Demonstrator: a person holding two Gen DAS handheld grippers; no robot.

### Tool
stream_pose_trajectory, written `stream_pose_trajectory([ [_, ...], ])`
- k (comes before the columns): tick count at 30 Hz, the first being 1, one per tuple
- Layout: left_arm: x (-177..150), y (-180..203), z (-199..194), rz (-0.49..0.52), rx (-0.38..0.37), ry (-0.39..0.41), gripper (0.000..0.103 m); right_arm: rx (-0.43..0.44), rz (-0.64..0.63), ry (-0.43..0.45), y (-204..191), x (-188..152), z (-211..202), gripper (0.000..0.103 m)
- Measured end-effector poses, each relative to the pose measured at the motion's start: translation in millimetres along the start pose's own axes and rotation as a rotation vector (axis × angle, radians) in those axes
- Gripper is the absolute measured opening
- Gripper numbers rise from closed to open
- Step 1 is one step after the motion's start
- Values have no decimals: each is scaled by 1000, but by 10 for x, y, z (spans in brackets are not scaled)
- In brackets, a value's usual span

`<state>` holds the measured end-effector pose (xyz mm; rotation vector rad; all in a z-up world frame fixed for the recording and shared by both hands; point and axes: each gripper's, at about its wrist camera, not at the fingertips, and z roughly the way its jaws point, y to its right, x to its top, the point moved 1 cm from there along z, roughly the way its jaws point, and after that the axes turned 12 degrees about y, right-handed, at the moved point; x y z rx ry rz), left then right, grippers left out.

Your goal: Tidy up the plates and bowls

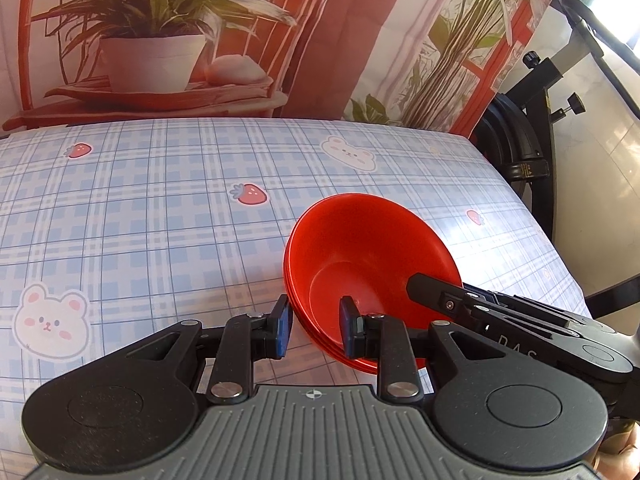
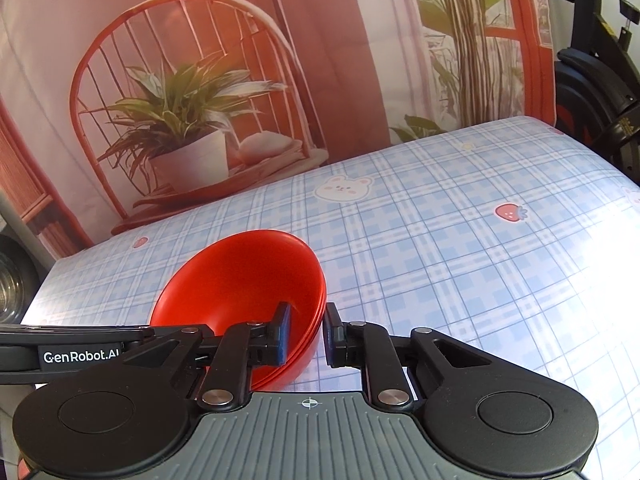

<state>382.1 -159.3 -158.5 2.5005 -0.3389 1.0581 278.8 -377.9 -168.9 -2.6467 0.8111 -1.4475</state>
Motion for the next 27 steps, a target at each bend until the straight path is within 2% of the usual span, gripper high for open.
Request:
stream_pose_trajectory([
  [8,63,87,-219,24,14,50,26,12,-2,44,-60,93,-227,15],
  [27,16,268,-1149,67,60,158,26,71,-28,133,-450,202,-1014,15],
])
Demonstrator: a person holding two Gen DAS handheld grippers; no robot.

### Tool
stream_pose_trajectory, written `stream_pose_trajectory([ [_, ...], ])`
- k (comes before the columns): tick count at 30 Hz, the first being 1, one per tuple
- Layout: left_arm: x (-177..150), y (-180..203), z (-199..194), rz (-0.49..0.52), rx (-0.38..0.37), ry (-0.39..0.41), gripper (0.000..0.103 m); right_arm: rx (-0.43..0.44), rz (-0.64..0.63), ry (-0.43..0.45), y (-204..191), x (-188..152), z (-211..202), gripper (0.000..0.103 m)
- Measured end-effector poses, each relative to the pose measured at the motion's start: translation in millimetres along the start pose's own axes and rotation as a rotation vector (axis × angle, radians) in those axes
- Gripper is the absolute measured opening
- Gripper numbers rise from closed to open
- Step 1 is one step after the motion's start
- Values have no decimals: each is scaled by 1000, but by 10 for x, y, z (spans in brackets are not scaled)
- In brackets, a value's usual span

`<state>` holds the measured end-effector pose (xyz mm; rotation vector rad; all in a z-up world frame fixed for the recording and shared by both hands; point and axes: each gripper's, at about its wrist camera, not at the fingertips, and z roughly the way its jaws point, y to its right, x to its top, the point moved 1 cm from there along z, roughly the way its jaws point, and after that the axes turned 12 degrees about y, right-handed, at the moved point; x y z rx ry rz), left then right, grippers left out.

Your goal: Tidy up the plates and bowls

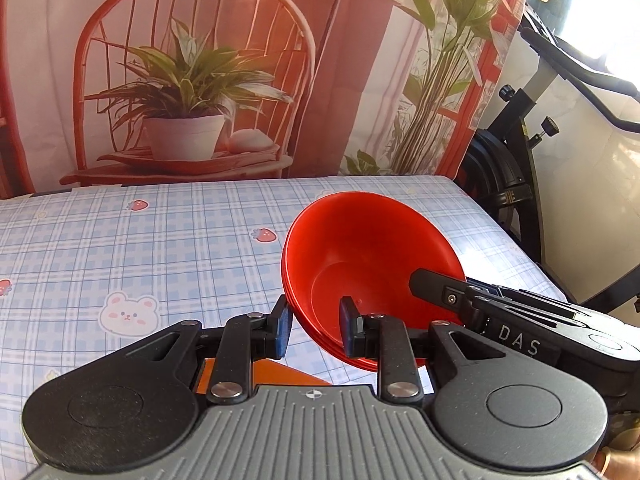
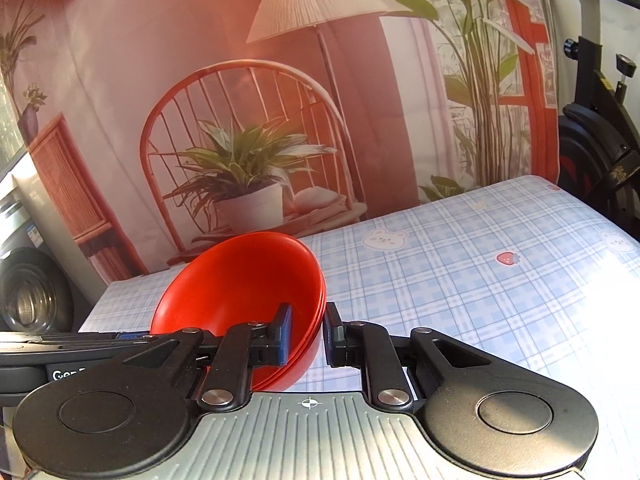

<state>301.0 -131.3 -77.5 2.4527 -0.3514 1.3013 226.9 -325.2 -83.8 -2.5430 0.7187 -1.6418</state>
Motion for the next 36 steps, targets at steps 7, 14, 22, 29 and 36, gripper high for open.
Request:
stream_pose_trajectory([
  [7,-57,14,-314,4,19,26,26,19,-14,15,-173,-21,-226,15],
  [14,-163,7,-589,-9,38,50,26,33,-38,14,-335,-100,-395,15],
  [22,-283,-87,-799,-31,58,61,26,60,-70,-4,-525,-220,-490,15],
  [29,-375,-247,-908,-67,64,74,26,81,-92,-29,-657,-336,-476,14],
  [36,-447,-332,-892,-87,65,69,26,90,-97,-61,-705,-464,-386,14],
])
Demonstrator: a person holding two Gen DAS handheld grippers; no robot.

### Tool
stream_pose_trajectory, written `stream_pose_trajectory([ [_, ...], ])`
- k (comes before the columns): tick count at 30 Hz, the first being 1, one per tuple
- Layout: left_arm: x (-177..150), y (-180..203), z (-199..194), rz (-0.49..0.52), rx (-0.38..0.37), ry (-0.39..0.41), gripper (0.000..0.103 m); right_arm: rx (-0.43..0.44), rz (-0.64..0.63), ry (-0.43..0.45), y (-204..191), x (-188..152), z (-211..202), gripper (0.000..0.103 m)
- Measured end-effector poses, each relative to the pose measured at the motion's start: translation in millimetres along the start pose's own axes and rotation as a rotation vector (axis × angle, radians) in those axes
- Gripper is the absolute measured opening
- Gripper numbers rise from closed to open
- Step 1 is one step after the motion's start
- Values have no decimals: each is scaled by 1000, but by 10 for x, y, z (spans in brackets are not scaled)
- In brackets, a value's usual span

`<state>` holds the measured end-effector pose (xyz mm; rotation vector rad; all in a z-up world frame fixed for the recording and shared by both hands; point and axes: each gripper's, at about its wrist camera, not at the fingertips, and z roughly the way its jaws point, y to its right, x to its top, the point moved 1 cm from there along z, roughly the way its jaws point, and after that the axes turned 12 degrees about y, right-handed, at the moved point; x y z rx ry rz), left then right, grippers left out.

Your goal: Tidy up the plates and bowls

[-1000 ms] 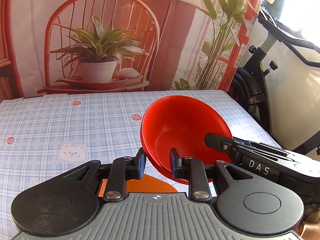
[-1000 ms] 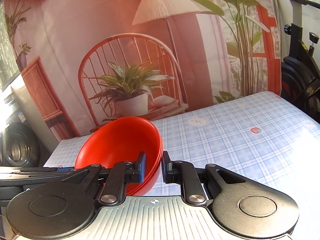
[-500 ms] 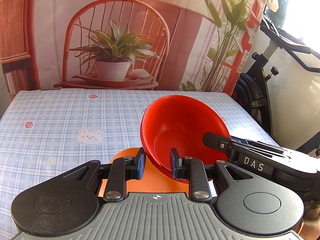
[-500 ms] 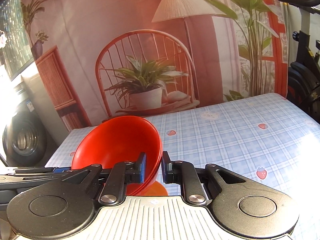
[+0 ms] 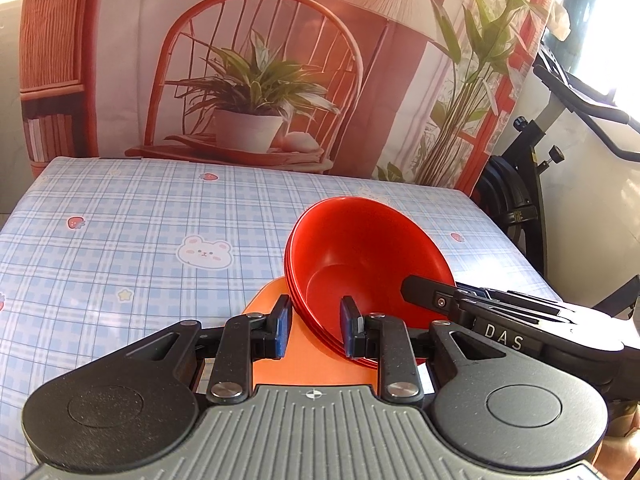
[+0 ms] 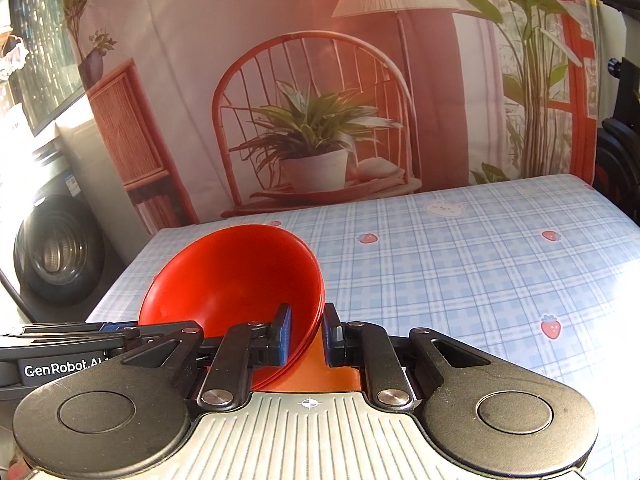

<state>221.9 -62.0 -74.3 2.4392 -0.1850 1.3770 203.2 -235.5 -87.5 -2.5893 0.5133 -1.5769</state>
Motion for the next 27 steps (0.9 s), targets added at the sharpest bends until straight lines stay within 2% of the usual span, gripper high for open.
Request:
stream_pose_trajectory([
  [8,-147,-109,96,-17,-2,-10,26,-5,14,-46,16,-182,151,15],
  [14,-321,-199,200,-47,12,-51,26,-3,10,-74,7,-316,240,15],
  [27,-382,-204,242,-37,42,-78,26,0,19,-116,21,-402,325,15],
])
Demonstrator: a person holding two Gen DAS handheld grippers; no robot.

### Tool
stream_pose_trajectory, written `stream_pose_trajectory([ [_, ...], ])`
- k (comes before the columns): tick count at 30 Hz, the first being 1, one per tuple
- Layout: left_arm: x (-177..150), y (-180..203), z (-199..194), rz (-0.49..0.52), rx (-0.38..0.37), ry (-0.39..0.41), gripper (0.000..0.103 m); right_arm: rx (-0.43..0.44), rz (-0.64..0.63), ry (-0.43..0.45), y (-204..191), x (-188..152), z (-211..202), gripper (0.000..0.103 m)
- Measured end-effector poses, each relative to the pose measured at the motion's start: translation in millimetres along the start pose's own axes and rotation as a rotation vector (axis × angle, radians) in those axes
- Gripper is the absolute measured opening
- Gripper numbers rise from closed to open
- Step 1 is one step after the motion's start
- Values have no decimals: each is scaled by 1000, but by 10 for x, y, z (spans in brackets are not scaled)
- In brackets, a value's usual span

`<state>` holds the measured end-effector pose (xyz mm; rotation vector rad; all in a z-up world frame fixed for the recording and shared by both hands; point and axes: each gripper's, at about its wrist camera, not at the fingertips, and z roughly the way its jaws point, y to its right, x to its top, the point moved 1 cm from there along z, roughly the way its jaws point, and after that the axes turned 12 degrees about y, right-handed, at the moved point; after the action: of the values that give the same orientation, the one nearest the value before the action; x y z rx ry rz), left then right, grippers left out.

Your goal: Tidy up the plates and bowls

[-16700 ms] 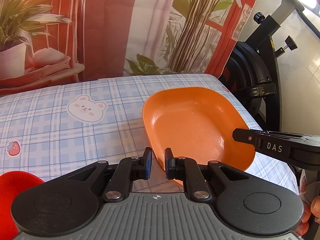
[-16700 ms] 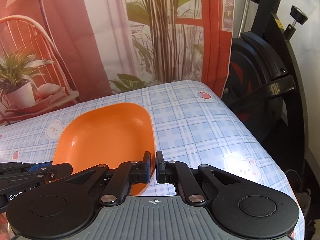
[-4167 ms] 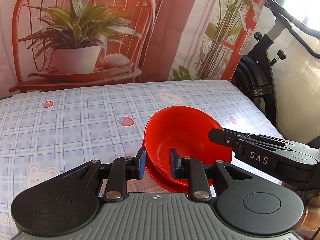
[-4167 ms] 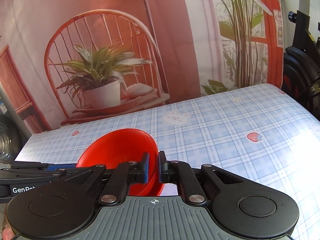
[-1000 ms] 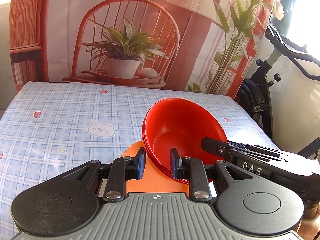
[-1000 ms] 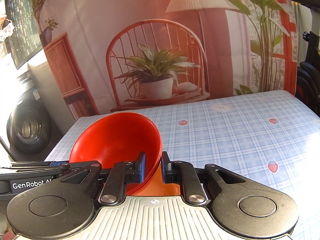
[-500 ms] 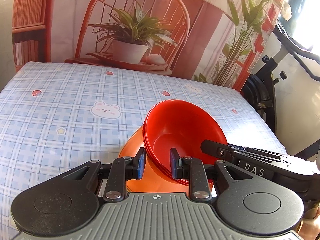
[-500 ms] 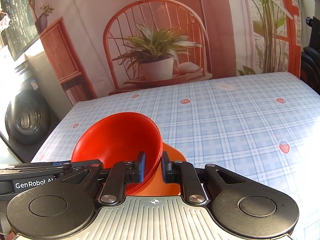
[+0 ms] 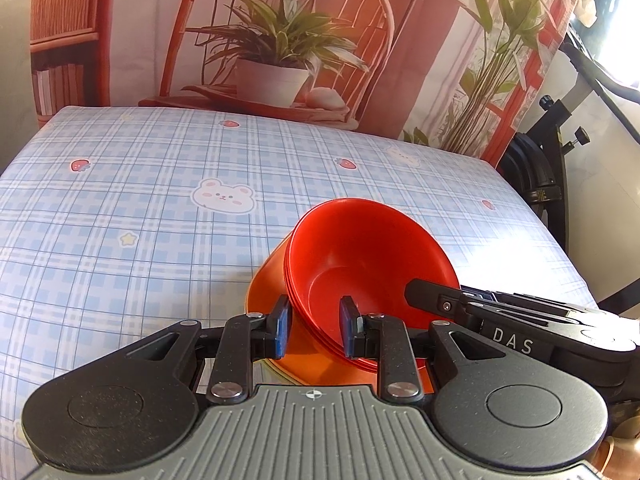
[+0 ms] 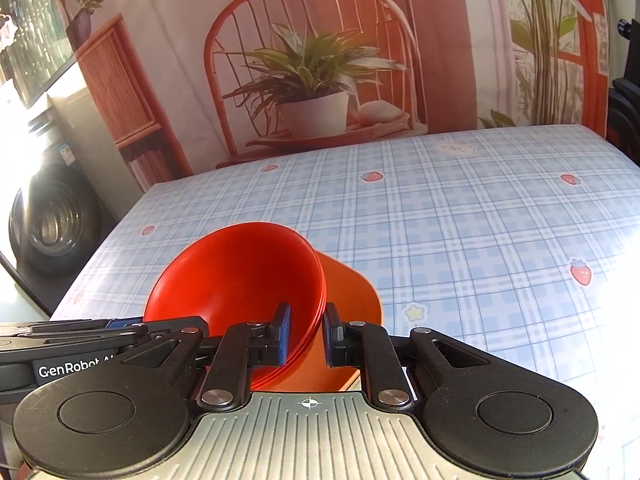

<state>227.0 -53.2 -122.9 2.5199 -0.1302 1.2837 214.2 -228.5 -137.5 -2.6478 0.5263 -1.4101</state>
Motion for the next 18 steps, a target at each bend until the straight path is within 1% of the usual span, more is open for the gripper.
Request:
stream_pose_trajectory([
  [4,-23,4,24,0,8,-17,26,-1,10,-18,19,-19,22,15],
  [10,-25,19,29,9,17,-16,26,-3,13,-20,14,-5,13,16],
  [13,-22,18,23,7,23,-14,26,-4,13,-17,20,8,7,19],
  [16,-11,13,-2,9,33,-12,27,-13,5,-8,4,16,-25,24],
  [18,-5,17,-22,12,40,-8,27,-17,5,3,10,28,-59,25],
])
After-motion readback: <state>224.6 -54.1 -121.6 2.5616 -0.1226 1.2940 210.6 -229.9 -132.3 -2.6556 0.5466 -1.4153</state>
